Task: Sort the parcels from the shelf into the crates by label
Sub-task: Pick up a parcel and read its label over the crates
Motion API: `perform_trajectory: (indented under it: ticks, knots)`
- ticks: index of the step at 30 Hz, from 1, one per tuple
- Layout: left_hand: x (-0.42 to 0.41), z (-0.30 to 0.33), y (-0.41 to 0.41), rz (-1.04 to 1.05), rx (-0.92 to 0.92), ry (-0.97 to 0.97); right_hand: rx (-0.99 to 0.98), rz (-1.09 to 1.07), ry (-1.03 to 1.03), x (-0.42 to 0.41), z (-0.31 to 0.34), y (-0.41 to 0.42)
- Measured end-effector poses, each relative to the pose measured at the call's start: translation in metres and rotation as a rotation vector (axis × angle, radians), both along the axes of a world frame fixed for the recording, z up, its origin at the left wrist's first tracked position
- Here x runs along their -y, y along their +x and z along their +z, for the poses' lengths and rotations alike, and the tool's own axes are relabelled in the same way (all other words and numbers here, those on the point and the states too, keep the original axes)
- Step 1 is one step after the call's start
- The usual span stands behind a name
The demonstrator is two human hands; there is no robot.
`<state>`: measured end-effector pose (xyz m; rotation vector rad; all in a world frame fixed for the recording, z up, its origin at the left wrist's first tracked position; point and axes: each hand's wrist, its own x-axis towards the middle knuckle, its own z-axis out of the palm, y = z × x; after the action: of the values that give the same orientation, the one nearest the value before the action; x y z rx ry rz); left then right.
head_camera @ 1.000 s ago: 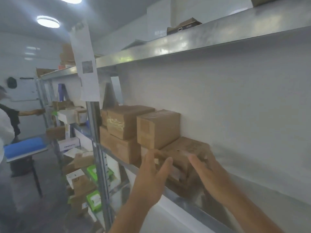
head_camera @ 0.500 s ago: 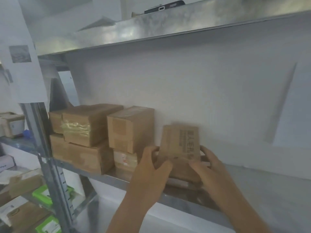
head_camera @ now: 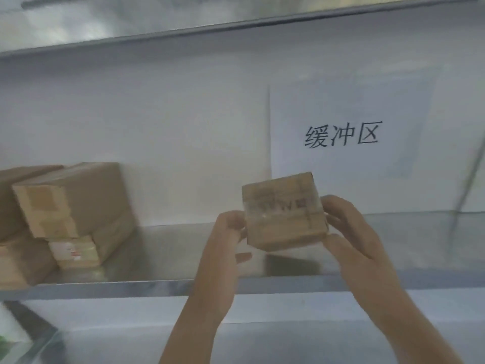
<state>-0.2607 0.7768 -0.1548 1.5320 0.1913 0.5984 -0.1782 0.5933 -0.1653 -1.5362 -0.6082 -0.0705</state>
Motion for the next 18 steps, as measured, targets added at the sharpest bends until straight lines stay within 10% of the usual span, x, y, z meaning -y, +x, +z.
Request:
perform_trajectory:
  ticks: [18]
  knots:
    - [0.366, -0.021, 0.084, -0.558, 0.082, 0.086, 0.031, -0.264, 0.246, 0.353, -0.052, 0.005]
